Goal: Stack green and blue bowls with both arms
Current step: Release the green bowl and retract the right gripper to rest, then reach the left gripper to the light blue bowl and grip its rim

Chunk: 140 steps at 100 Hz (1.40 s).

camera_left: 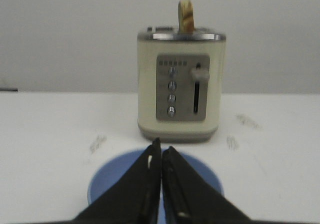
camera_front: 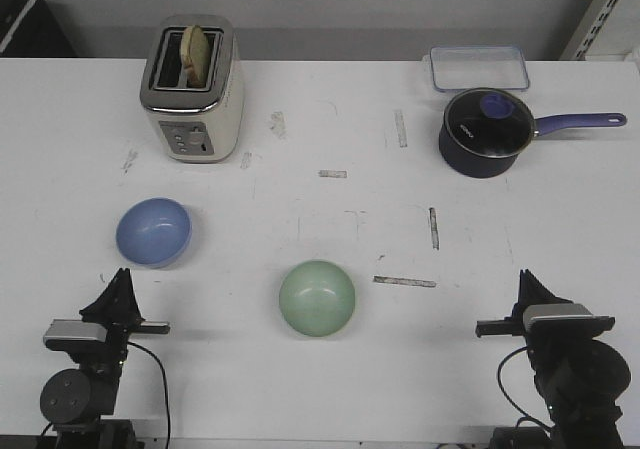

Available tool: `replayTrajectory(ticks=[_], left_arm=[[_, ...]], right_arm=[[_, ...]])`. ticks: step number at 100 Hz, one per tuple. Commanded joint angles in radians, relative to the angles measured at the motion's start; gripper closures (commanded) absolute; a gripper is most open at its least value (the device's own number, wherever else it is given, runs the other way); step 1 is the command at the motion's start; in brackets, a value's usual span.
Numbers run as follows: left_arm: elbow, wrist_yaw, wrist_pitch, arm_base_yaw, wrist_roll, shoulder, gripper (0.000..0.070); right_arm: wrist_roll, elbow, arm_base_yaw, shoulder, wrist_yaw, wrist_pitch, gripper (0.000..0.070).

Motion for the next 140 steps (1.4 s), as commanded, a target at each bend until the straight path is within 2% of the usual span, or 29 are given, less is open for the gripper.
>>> replayTrajectory(ticks=[1, 13, 25, 30, 37, 52, 60, 66, 79, 97, 115, 140], left_arm=[[0.094, -0.002, 0.034, 0.001, 0.017, 0.014, 0.0699], [0.280, -0.002, -0.032, 0.001, 0.016, 0.113, 0.0699], [0.513, -0.002, -0.185, 0.001, 0.016, 0.279, 0.0694], [0.609, -0.002, -0.250, 0.001, 0.016, 0.359, 0.0670], [0.735, -0.002, -0.338, 0.001, 0.016, 0.470, 0.0548], [0.954, -0.003, -0.533, 0.001, 0.011, 0.696, 0.0193], [1.018, -0.006, -0.611, 0.002, 0.005, 0.787, 0.0123], [1.048, -0.007, -0.660, 0.010, -0.014, 0.855, 0.0117], [1.065, 0.021, -0.750, 0.068, -0.133, 1.000, 0.0114], [1.065, 0.052, -0.834, 0.151, -0.135, 1.202, 0.0114], [1.065, 0.053, -0.826, 0.200, -0.135, 1.361, 0.0118], [1.065, 0.053, -0.824, 0.211, -0.132, 1.489, 0.0131]], right_arm=[[-0.004, 0.001, 0.000, 0.003, 0.000, 0.009, 0.0699], [-0.004, 0.001, 0.000, 0.003, 0.000, 0.009, 0.0699], [-0.004, 0.001, 0.000, 0.003, 0.000, 0.009, 0.0699], [-0.002, 0.001, 0.000, 0.003, 0.000, 0.009, 0.0699], [0.001, 0.001, 0.000, 0.003, 0.000, 0.009, 0.0699], [0.003, 0.001, 0.000, 0.003, 0.000, 0.009, 0.0699], [0.003, 0.001, 0.000, 0.003, 0.000, 0.009, 0.0699], [0.003, 0.001, 0.002, 0.003, 0.000, 0.009, 0.0699], [0.003, 0.001, 0.002, 0.003, 0.000, 0.009, 0.0699], [0.003, 0.001, 0.002, 0.003, 0.000, 0.009, 0.0699], [0.003, 0.001, 0.002, 0.003, 0.000, 0.009, 0.0699], [0.003, 0.001, 0.002, 0.003, 0.000, 0.009, 0.0699]])
